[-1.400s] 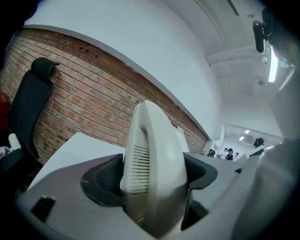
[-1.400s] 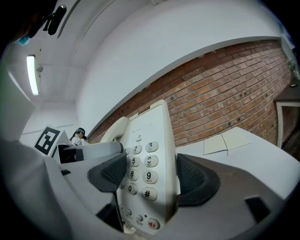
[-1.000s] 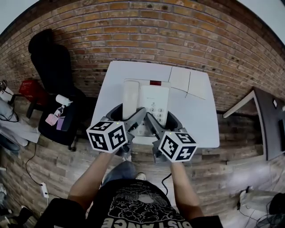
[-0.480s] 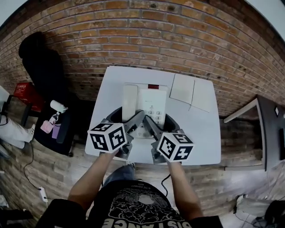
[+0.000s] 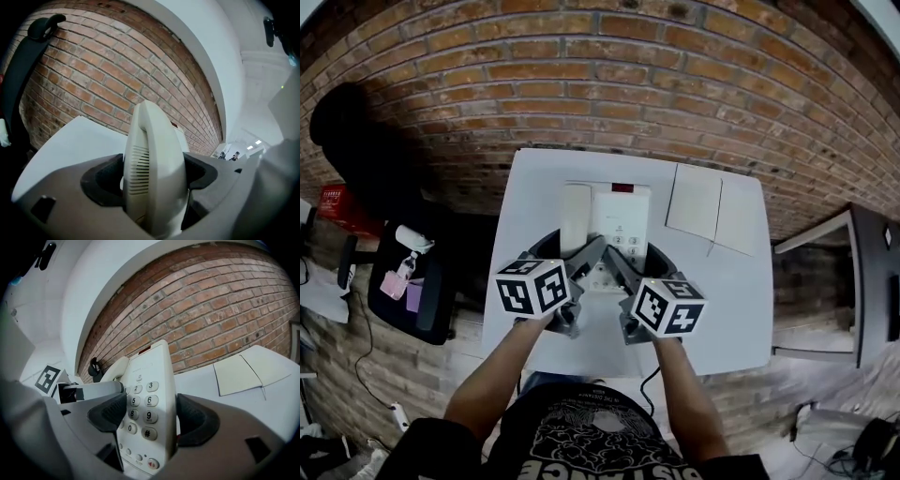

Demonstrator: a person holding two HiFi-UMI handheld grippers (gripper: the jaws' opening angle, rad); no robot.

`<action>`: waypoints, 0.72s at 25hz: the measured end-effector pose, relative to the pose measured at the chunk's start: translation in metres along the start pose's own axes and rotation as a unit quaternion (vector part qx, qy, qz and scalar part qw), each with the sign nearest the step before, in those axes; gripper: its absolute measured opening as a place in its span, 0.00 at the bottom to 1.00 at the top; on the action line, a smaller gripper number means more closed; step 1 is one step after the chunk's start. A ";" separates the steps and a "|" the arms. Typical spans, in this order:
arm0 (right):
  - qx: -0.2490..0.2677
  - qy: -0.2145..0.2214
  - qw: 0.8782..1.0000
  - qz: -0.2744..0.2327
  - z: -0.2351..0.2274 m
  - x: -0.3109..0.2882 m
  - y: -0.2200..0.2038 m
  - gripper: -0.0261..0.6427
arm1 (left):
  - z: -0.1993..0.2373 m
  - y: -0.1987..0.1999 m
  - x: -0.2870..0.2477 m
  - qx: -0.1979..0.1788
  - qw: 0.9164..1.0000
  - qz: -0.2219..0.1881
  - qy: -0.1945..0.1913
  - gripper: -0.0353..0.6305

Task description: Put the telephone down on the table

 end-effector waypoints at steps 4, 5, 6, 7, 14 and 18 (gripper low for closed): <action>-0.008 -0.005 1.000 0.017 -0.013 -0.028 -0.002 0.53 | 0.020 0.008 -0.025 0.012 1.000 0.018 0.005 0.62; -0.010 -0.007 1.000 0.022 -0.017 -0.034 -0.003 0.53 | 0.025 0.010 -0.032 0.015 1.000 0.023 0.007 0.62; -0.012 -0.008 1.000 0.026 -0.021 -0.040 -0.004 0.53 | 0.029 0.011 -0.038 0.017 0.999 0.028 0.009 0.62; -0.016 -0.010 0.999 0.030 -0.024 -0.045 -0.006 0.53 | 0.032 0.012 -0.044 0.019 0.999 0.033 0.011 0.62; -0.033 -0.020 0.997 0.060 -0.048 -0.076 -0.019 0.53 | 0.059 0.011 -0.081 0.037 0.997 0.065 0.022 0.62; -0.045 -0.024 0.996 0.076 -0.056 -0.088 -0.030 0.53 | 0.073 0.006 -0.095 0.049 0.995 0.081 0.028 0.62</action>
Point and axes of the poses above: the fingertips, and each gripper's own axes: x backward along the fingers, z to its left, y out of its top, the point moved 7 cm from there along x, backward along the fingers, and after that the axes turned 14 degrees about x, right-handed, at the moved point
